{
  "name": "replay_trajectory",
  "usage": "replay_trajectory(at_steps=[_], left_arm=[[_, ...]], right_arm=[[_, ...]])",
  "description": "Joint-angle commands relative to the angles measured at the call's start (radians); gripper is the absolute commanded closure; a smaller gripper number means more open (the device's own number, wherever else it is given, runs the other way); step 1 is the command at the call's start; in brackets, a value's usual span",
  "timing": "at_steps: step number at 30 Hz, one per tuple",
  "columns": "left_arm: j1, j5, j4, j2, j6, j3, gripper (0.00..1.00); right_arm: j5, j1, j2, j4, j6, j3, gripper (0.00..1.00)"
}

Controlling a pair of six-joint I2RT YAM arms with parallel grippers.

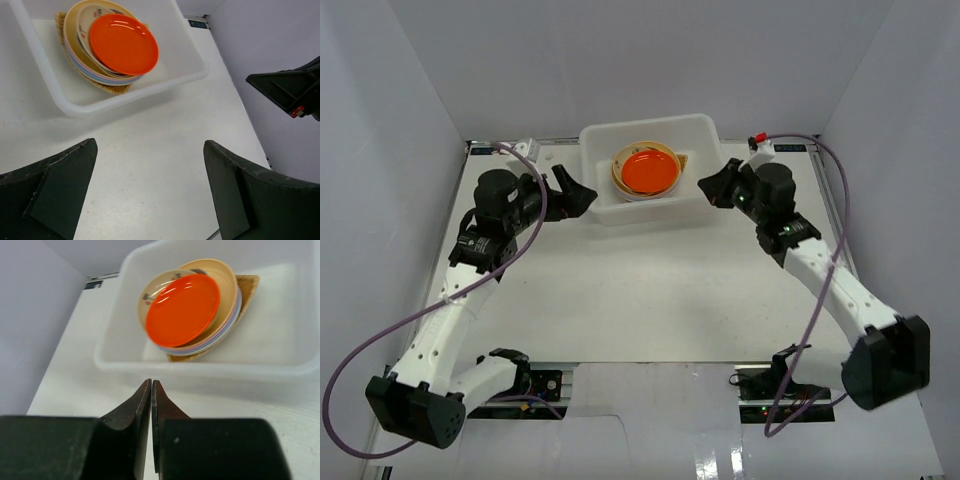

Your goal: Place the plates into the plastic bin on the countertop

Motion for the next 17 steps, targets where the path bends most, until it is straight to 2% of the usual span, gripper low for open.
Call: replay_trajectory(at_steps=[1,3,4,5,6,8,11,17], left_arm=[[-0.002,0.13,-0.001,-0.124,0.033,-0.033,0.02],[-0.004,0.129,-0.001,-0.179,0.036,-0.085,0.02],[-0.004,0.115,0.001,-0.24,0.036,-0.105,0.02],[-0.004,0.109,0.001,-0.27,0.038,-0.148,0.02],[-0.004,0.1,0.002,-0.299,0.038,-0.169,0.02],[-0.004,0.075,0.008,-0.374,0.031,-0.238,0.02],[-0.002,0.078,0.036,-0.429,0.016,-0.291,0.02],[-0.002,0.123,0.05,-0.403,0.007,-0.269,0.02]], right_arm=[[-0.132,0.0,-0.284,-0.011,-0.048,-0.094,0.9],[-0.091,-0.001,-0.394,-0.069,-0.079,-0.169,0.72],[-0.078,-0.001,-0.496,-0.116,-0.117,-0.197,0.02],[-0.066,-0.001,-0.543,-0.142,-0.134,-0.248,0.1],[-0.041,0.0,-0.625,-0.171,-0.148,-0.275,0.1],[-0.018,-0.001,-0.689,-0.257,-0.174,-0.316,0.1],[-0.021,0.0,-0.782,-0.296,-0.185,-0.401,0.1],[-0.029,-0.001,-0.87,-0.196,-0.166,-0.478,0.1]])
